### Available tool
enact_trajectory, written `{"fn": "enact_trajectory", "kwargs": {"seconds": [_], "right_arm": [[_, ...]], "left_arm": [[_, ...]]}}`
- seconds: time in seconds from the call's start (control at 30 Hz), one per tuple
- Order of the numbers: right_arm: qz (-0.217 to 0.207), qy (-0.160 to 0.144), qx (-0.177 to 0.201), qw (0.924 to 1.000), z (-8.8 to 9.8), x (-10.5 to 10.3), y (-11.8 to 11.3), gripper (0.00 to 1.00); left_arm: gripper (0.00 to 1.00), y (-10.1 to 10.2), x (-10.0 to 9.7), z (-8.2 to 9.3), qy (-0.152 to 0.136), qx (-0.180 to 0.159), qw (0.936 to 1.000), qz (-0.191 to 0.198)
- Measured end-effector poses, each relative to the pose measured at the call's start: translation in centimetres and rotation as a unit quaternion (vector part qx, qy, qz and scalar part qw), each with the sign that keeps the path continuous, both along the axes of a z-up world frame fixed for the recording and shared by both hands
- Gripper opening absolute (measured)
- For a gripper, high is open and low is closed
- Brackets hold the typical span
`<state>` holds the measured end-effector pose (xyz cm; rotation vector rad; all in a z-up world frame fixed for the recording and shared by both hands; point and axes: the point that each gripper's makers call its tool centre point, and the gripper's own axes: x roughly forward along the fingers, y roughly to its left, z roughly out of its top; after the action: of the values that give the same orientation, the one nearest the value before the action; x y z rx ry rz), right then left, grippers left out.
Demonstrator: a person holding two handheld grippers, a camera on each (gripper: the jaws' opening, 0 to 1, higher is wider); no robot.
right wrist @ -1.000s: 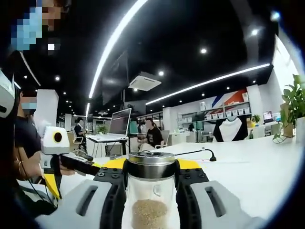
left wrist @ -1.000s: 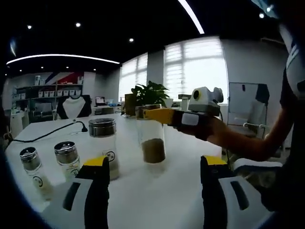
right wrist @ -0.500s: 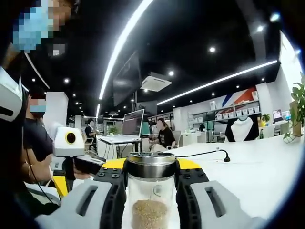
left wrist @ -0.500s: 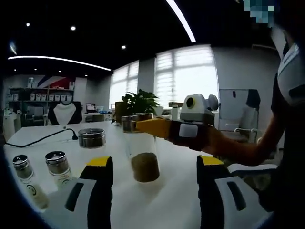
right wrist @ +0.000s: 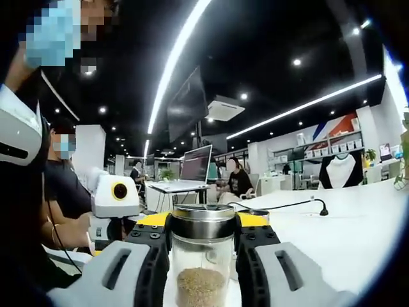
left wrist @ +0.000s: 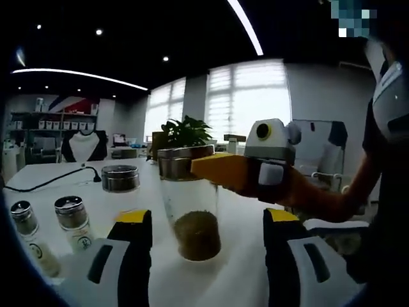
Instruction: Rotate the seasoning bottle until the label or dispensing opening points toward the visible target arrow and the bottle remains upright within the marked orientation range
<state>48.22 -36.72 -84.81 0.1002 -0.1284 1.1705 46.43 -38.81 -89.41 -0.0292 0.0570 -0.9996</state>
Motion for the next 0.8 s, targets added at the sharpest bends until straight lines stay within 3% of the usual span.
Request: {"fn": "enact_trajectory", "kwargs": {"seconds": [0.17,0.3,0.57,0.8], "right_arm": [[0.014,-0.001,-0.006,0.9999,-0.1,-0.4,0.7,0.36],[0.025,0.000,-0.010,0.9996,-0.2,-0.7,1.0,0.36],[0.041,-0.004,-0.008,0.9991,-0.1,-1.3,1.1,0.36],[0.056,-0.008,-0.005,0.9984,0.4,-1.5,1.4,0.36]], "left_arm": [[0.71,-0.2,0.2,0.2,-0.009,0.009,0.9999,-0.009],[0.59,-0.4,0.3,0.1,-0.012,0.017,0.9995,-0.024],[0.49,-0.2,0.6,0.3,-0.020,0.004,0.9993,-0.032],[0.50,-0.8,0.7,-0.3,-0.024,0.022,0.9983,-0.049]]}}
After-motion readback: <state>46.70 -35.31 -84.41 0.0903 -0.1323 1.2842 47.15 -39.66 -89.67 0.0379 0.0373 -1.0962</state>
